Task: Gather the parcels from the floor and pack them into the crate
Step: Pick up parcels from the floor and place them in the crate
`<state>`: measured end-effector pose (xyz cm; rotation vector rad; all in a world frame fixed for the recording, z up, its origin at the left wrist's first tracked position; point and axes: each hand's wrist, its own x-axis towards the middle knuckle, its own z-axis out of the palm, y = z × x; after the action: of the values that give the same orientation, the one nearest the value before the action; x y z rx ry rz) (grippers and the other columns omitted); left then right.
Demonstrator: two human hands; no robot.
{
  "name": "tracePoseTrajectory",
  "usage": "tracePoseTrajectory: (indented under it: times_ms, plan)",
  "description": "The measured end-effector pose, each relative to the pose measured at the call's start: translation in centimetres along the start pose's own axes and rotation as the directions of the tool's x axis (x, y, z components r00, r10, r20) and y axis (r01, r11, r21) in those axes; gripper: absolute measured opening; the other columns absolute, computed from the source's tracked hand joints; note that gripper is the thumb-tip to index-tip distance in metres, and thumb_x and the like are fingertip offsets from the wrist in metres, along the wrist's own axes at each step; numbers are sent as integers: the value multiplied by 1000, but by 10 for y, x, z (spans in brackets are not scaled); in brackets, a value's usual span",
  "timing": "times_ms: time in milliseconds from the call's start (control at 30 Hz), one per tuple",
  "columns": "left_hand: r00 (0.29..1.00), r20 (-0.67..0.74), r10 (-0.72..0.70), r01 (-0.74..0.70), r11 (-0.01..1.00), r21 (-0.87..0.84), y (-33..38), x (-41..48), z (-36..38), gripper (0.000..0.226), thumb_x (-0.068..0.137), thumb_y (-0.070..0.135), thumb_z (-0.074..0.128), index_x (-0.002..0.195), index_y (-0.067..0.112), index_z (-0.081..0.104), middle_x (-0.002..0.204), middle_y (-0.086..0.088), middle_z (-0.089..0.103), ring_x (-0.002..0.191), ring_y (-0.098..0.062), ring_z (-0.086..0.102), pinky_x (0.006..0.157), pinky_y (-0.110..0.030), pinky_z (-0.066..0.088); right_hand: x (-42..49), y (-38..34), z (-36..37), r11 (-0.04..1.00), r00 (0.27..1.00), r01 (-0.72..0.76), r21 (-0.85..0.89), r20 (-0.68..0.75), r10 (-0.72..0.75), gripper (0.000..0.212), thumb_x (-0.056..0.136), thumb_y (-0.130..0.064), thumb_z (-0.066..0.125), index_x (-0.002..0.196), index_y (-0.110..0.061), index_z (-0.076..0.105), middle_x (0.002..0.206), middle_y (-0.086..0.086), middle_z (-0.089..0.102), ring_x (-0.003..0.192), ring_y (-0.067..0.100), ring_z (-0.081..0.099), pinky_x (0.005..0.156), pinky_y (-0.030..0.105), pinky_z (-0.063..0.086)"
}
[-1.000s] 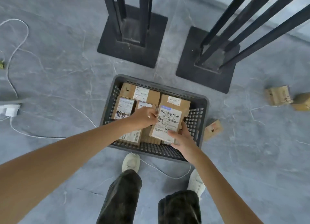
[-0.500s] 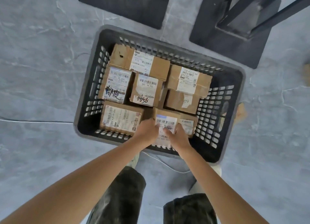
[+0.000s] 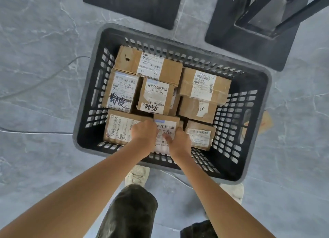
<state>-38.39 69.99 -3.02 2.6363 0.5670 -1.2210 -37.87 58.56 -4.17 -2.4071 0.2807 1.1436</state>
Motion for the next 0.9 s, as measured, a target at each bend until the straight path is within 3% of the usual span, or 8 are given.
tracePoseTrajectory:
  times_ms: [200, 333, 467, 600, 667, 767, 900]
  plan:
    - [998, -3, 69, -67, 984, 166, 1, -6, -1, 11, 93, 14, 52, 89, 12, 62, 68, 2, 53, 60, -12, 51, 53, -23, 36, 6, -3, 6, 994, 995, -89, 58, 38, 87, 37, 91, -31, 59, 118, -7, 47, 111, 10, 65, 93, 24, 64, 63, 29, 47]
    - [995, 57, 79, -86, 989, 123, -8, -23, -17, 18, 98, 20, 44, 92, 14, 59, 79, 0, 55, 72, -17, 54, 60, -27, 39, -13, -1, -7, 994, 998, -15, 106, 59, 8, 59, 95, -31, 53, 142, -8, 28, 136, 14, 50, 118, 28, 55, 90, 36, 51]
    - [992, 16, 123, -123, 991, 60, -10, -55, -64, 27, 98, 20, 37, 77, 16, 52, 77, -1, 59, 73, -19, 59, 62, -29, 44, -60, 4, -56, 965, 993, 102, 243, -91, -82, 60, 97, -35, 46, 148, -13, 22, 143, 10, 44, 130, 23, 43, 106, 36, 38]
    - [970, -55, 238, -239, 971, -7, 17, -108, -140, 25, 99, 21, 38, 85, 13, 58, 75, 0, 62, 69, -16, 60, 57, -26, 47, -121, 5, -135, 949, 950, 217, 230, -272, -151, 51, 97, -38, 42, 145, -22, 29, 147, -2, 39, 137, 15, 34, 113, 37, 31]
    - [937, -129, 326, -338, 937, -88, 46, -146, -190, 20, 98, 20, 42, 87, 16, 58, 78, 1, 64, 68, -13, 61, 59, -26, 51, -159, -2, -189, 949, 923, 234, 211, -354, -149, 47, 98, -35, 42, 143, -23, 32, 143, -3, 42, 135, 16, 35, 112, 38, 33]
    - [844, -279, 459, -502, 858, -106, 95, -215, -276, 16, 96, 18, 45, 84, 18, 56, 79, 2, 62, 64, -10, 54, 54, -24, 44, -220, -22, -275, 945, 860, 259, 199, -493, -132, 42, 98, -31, 43, 138, -19, 38, 137, 1, 47, 131, 22, 38, 105, 33, 34]
    - [626, -441, 643, -688, 721, 75, 161, -334, -396, 16, 96, 17, 42, 85, 18, 54, 76, 0, 60, 72, -19, 56, 66, -40, 52, -331, -51, -393, 911, 739, 337, 236, -666, -101, 43, 99, -30, 43, 140, -21, 38, 142, -1, 42, 134, 15, 31, 105, 26, 29]
